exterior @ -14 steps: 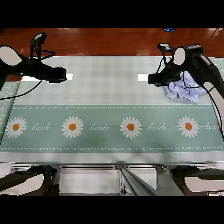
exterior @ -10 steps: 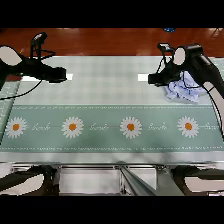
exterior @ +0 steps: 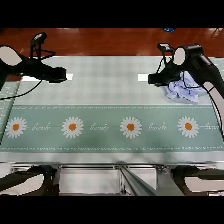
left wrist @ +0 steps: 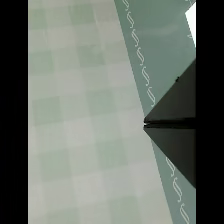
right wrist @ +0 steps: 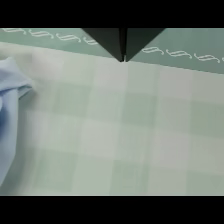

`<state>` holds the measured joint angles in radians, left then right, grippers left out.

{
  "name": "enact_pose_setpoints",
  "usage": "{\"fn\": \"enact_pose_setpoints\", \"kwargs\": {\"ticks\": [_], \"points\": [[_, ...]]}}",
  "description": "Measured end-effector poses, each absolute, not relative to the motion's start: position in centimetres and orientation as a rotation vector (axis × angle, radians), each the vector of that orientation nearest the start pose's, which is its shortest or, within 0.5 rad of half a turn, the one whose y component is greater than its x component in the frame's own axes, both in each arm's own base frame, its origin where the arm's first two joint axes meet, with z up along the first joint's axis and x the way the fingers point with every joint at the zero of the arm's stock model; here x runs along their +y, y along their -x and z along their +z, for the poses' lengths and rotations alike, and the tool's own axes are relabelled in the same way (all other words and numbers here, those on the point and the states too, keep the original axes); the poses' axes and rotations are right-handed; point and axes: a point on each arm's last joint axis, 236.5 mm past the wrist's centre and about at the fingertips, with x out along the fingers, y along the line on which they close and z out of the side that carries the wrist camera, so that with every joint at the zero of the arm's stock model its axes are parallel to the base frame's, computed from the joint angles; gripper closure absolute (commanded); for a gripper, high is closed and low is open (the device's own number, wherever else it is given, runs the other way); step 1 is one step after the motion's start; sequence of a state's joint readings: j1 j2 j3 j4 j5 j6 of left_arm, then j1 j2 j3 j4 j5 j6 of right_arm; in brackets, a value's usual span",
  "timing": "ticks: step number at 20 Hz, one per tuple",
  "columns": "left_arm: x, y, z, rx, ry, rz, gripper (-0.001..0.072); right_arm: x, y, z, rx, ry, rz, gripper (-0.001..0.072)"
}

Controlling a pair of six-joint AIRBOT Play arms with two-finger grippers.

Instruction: Fold the shirts.

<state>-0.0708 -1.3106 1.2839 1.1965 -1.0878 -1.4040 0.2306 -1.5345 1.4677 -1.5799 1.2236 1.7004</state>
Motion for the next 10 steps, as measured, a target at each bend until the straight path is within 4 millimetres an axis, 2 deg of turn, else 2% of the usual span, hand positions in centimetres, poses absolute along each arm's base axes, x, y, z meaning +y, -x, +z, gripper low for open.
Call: {"fn": "enact_pose_setpoints", "kwargs": {"ticks": [3, 4, 5, 6, 8, 10], "points": [[-10.6, -42.8, 6.5, 1.061, 0.155, -0.347, 0.0681, 10.2, -44.4, 0.9, 1.259, 0.042, 0.112, 0.0691], [-10.5, -43.3, 6.7, 1.038, 0.157, -0.340, 0.0633, 10.3, -44.9, 1.1, 1.235, 0.041, 0.114, 0.0639], [-10.5, -43.8, 6.8, 1.019, 0.158, -0.335, 0.0449, 10.3, -45.6, 1.4, 1.202, 0.045, 0.113, 0.0411], [-10.3, -44.5, 7.0, 0.989, 0.160, -0.324, 0.0200, 9.9, -46.6, 1.8, 1.156, 0.065, 0.104, 0.0297], [-9.5, -46.5, 7.7, 0.907, 0.148, -0.287, 0.0198, 8.0, -49.1, 3.0, 1.045, 0.159, 0.054, 0.0297], [-8.4, -48.6, 8.7, 0.809, 0.111, -0.244, 0.0199, 4.6, -51.3, 4.7, 0.940, 0.252, -0.055, 0.0297]]}}
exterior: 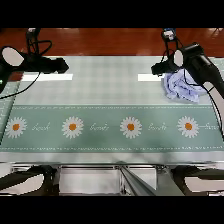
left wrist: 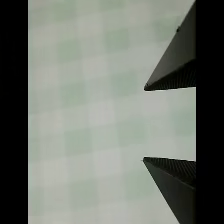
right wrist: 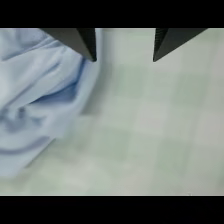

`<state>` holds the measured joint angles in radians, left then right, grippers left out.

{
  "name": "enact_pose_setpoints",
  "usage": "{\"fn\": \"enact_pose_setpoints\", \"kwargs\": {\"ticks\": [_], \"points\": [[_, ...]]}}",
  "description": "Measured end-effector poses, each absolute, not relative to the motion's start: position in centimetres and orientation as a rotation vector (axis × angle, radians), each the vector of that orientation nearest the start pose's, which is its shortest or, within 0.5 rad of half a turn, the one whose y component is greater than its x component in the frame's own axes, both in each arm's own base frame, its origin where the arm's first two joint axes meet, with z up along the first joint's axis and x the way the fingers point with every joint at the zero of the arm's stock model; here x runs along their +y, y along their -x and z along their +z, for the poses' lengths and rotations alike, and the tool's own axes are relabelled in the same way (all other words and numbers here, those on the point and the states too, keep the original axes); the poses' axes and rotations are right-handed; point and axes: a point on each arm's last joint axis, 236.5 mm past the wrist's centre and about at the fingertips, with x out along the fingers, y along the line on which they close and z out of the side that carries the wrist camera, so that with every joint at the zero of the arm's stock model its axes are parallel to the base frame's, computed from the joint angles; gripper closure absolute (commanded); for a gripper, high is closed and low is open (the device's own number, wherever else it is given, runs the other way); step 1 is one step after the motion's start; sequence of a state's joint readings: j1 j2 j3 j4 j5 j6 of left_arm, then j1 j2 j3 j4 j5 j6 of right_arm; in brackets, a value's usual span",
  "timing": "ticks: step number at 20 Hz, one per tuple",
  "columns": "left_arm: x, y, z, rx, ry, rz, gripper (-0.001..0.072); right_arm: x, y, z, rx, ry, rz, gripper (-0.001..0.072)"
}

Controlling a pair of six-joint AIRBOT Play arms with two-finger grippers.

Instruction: Fold the shirts.

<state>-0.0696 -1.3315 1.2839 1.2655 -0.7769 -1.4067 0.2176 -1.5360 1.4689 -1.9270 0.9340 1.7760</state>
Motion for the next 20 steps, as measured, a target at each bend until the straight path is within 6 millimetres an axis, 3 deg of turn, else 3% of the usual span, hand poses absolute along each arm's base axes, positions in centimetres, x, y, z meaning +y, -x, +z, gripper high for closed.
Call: {"fn": "enact_pose_setpoints", "kwargs": {"ticks": [2, 4, 7, 9, 13, 14, 16, 17, 20], "points": [[-7.5, -50.2, 9.8, 0.727, 0.084, -0.213, 0.0199, -0.1, -52.7, 5.8, 0.880, 0.299, -0.184, 0.0297], [-7.1, -51.3, 10.3, 0.676, 0.070, -0.195, 0.0199, -4.7, -53.1, 5.3, 0.878, 0.260, -0.290, 0.0298], [-6.8, -52.2, 9.6, 0.663, 0.065, -0.183, 0.0199, -10.3, -52.3, 1.9, 0.949, 0.119, -0.395, 0.0304], [-6.8, -52.4, 8.2, 0.691, 0.068, -0.180, 0.0199, -11.9, -51.8, -1.2, 1.010, 0.022, -0.408, 0.0304], [-7.1, -52.0, 5.0, 0.783, 0.077, -0.185, 0.0202, -11.9, -50.8, -6.7, 1.129, -0.101, -0.374, 0.0315], [-7.2, -51.7, 4.6, 0.803, 0.083, -0.187, 0.0202, -11.6, -50.5, -7.8, 1.157, -0.124, -0.362, 0.0368], [-7.5, -51.0, 4.5, 0.847, 0.094, -0.199, 0.0202, -10.8, -49.9, -9.4, 1.206, -0.163, -0.339, 0.0658], [-7.6, -50.4, 4.7, 0.872, 0.095, -0.208, 0.0202, -10.4, -49.5, -9.8, 1.233, -0.174, -0.327, 0.0692], [-7.3, -48.9, 7.5, 0.895, 0.096, -0.224, 0.0202, -8.5, -48.5, -9.2, 1.280, -0.216, -0.251, 0.0692]]}}
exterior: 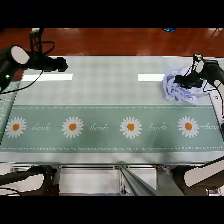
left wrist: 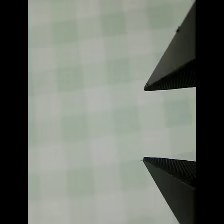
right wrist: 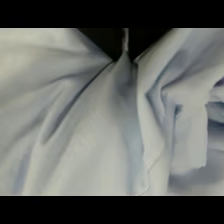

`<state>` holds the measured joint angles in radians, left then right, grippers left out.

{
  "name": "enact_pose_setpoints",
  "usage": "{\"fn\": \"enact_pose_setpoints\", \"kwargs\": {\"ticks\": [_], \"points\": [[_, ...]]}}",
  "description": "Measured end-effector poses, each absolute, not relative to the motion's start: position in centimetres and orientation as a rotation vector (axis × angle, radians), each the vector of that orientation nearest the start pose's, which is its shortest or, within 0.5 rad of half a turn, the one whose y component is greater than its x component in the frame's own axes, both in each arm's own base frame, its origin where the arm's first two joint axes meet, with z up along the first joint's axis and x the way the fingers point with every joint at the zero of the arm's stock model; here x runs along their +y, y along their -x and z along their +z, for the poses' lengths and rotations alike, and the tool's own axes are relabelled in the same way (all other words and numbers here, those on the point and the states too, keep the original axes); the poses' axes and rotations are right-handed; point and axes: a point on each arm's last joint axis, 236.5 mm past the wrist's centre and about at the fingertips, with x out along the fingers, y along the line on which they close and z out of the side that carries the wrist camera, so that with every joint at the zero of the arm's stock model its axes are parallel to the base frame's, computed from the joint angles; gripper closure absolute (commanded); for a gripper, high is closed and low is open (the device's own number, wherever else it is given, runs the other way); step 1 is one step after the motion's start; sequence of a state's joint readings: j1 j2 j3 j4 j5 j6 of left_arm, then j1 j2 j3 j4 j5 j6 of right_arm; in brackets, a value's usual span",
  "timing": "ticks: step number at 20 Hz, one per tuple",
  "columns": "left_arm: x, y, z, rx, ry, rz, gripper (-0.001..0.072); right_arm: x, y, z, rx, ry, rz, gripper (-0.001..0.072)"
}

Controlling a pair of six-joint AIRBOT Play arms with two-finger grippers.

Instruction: Fold the shirts.

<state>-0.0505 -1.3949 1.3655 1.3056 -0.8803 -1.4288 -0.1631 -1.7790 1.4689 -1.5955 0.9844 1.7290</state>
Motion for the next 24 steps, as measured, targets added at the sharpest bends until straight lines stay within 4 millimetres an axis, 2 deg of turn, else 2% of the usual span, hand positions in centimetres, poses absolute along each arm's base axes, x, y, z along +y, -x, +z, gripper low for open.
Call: {"fn": "enact_pose_setpoints", "kwargs": {"ticks": [1, 4, 6, 8, 10, 12, 14, 16, 17, 20, 22, 24], "points": [[-6.6, -48.2, 9.0, 0.893, 0.094, -0.219, 0.0202, -7.7, -48.4, -8.0, 1.274, -0.226, -0.219, 0.0693], [-3.7, -45.4, 13.1, 0.882, 0.103, -0.182, 0.0201, -6.5, -50.0, -0.7, 1.105, -0.226, -0.138, 0.0693], [-1.5, -42.9, 15.2, 0.876, 0.115, -0.143, 0.0201, -5.4, -51.1, 5.8, 0.956, -0.230, -0.083, 0.0693], [-0.6, -39.6, 16.0, 0.882, 0.144, -0.128, 0.0201, -3.9, -51.4, 13.0, 0.811, -0.223, -0.017, 0.0693], [-1.7, -36.2, 15.8, 0.887, 0.186, -0.160, 0.0201, -1.8, -51.0, 20.5, 0.656, -0.199, 0.051, 0.0693], [-3.8, -32.8, 14.5, 0.904, 0.236, -0.222, 0.0201, 0.6, -49.8, 27.8, 0.511, -0.162, 0.118, 0.0693], [-6.3, -29.2, 12.4, 0.929, 0.274, -0.302, 0.0201, 3.1, -47.9, 34.1, 0.387, -0.123, 0.181, 0.0693], [-8.1, -26.6, 10.6, 0.940, 0.301, -0.357, 0.0201, 5.7, -45.5, 39.5, 0.274, -0.089, 0.247, 0.0693], [-8.8, -25.5, 9.8, 0.950, 0.313, -0.377, 0.0201, 7.1, -44.3, 41.7, 0.226, -0.075, 0.281, 0.0693], [-9.7, -23.9, 8.4, 0.939, 0.330, -0.401, 0.0201, 10.6, -41.3, 45.3, 0.149, -0.031, 0.373, 0.0693], [-9.9, -23.7, 8.2, 0.919, 0.338, -0.404, 0.0201, 12.6, -39.7, 45.7, 0.151, -0.008, 0.432, 0.0693], [-9.7, -24.2, 8.4, 0.885, 0.343, -0.392, 0.0201, 14.5, -38.5, 44.5, 0.204, 0.019, 0.488, 0.0693]]}}
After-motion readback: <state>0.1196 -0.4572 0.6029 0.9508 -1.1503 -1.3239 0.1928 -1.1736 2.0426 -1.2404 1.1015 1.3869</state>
